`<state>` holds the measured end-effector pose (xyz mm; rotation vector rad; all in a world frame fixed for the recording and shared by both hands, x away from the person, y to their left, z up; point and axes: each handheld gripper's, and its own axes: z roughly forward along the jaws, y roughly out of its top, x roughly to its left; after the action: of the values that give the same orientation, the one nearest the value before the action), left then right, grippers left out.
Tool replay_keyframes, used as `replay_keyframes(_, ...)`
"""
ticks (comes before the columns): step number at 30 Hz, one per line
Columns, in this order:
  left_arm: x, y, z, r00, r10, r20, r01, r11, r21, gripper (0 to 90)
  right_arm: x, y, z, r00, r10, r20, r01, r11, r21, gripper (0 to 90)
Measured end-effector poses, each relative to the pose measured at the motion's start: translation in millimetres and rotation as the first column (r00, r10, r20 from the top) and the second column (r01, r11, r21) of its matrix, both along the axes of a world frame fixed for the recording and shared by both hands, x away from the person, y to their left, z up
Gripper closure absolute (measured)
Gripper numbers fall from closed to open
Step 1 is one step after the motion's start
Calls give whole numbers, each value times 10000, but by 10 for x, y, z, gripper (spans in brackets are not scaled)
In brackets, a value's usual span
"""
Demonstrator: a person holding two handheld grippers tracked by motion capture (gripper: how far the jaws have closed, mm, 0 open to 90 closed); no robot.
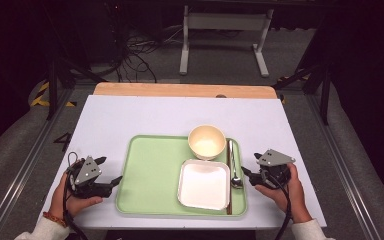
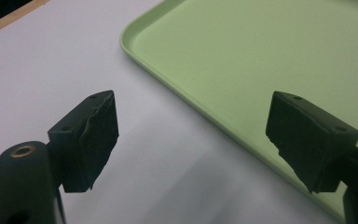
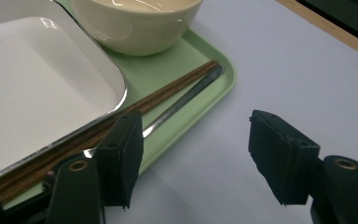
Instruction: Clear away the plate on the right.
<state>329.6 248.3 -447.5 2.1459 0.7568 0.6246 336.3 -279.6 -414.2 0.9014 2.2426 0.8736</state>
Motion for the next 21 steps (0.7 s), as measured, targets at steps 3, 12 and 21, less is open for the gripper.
replay_keyframes(3,2,0,-5,10000,-11,-27,11,10000,7,179,-5,-12,-16,10000,-39,-24,39,10000,-29,336)
replay_keyframes(12,9,8,-23,9999,14,-101,-13,10000,62,164,-21,-89,-64,9984,-554,101,556,9983,-200,228)
replay_keyframes(21,18,4,-54,9995,138,-277,-140,9999,-76,121,-78,-201,-130,9955,-914,268,915,9958,-50,200)
